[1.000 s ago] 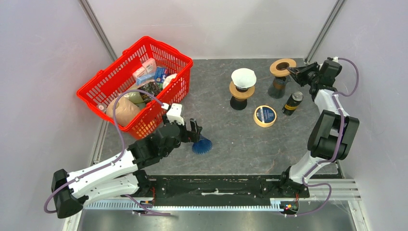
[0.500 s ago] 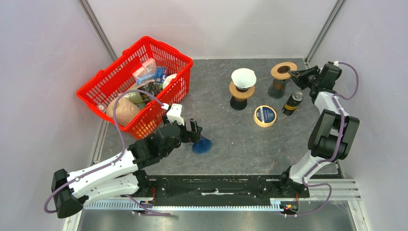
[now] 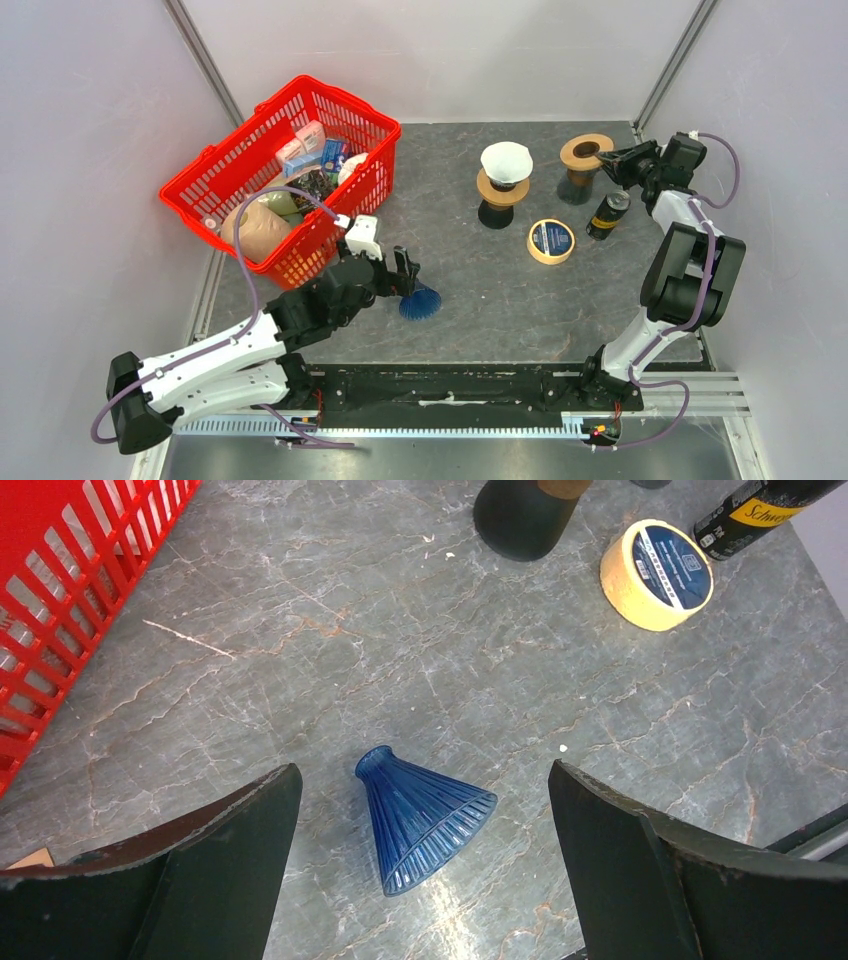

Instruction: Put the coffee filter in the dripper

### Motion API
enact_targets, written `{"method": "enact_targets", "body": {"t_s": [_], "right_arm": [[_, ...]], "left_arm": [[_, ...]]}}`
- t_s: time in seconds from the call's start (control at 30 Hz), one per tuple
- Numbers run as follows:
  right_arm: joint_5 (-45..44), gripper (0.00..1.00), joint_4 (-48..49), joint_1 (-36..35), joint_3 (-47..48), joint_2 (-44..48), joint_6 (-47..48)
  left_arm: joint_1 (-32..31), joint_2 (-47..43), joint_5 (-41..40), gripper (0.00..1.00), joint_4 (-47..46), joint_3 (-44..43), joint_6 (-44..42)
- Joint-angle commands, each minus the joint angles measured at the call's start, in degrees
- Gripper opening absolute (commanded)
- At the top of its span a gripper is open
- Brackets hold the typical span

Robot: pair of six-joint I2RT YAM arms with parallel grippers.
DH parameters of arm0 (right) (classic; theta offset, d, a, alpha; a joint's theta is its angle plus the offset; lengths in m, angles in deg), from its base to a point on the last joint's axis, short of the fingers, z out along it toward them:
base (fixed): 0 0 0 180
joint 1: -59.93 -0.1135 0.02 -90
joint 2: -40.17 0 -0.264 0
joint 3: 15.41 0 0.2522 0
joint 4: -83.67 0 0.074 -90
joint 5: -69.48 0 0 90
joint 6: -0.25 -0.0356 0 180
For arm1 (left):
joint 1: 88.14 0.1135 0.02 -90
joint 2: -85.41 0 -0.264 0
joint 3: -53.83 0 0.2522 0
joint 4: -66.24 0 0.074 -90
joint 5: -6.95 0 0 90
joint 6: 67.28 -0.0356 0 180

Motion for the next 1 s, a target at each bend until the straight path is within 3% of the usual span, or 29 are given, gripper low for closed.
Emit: {"method": "enact_targets", "body": {"t_s": [0.0, 0.2, 0.53, 0.8, 0.97], "right_arm": [[0.2, 0.32, 0.9, 0.5, 0.2, 0.4, 0.3], [-3.1, 0.55, -4.0, 0.6, 1.6, 2.2, 2.5], [-5.0, 0.62, -12.4, 0.6, 6.5, 2.7, 5.4], [-14.4, 0.73, -23.1, 0.6, 11.7, 4.9, 12.6], [-20.1, 0.97, -27.0, 0.6, 13.7, 8.3, 18.6]], "left_arm": [[0.0, -1.5, -1.5, 1.0, -1.4, 0.1, 1.8], [0.0, -2.2, -1.5, 1.0, -1.0, 0.4, 1.8], [0.0, -3.7, -0.7, 1.0, -0.1, 1.0, 2.0], [0.0, -4.0, -2.2, 1.0, 3.1, 0.5, 3.4], [0.0, -3.7, -3.1, 1.0, 6.4, 0.4, 5.6]]}}
